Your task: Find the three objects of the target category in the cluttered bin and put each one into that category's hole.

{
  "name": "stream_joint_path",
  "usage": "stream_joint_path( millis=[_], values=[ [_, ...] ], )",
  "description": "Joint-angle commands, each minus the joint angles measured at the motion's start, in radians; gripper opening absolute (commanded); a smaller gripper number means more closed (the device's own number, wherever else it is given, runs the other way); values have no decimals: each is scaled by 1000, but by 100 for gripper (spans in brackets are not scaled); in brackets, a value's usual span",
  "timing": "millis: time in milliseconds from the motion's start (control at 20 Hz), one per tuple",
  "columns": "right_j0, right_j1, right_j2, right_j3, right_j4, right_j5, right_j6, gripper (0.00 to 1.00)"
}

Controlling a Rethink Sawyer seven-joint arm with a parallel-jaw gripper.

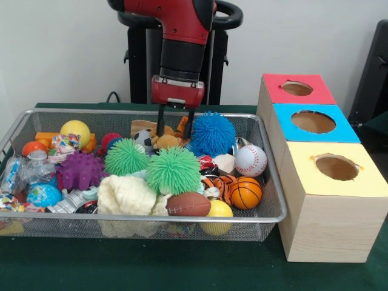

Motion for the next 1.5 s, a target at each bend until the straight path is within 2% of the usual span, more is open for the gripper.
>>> stream_joint_path(
  millis=[50, 750, 1050, 1100, 1250, 1350, 1500],
  values=[
    [57, 100, -51, -134, 91, -42, 125, 100],
    [41, 156, -50, -179, 101, -48, 133, 100],
    [40, 172, -57, -200, 102, -23, 122, 100],
    [36, 172, -56, -203, 101, -11, 124, 0],
    [19, 151, -35, -188, 81, 27, 117, 0],
    [21, 58, -39, -127, 75, 45, 134, 0],
    [22, -137, 12, -9, 57, 160, 132, 0]
  ],
)
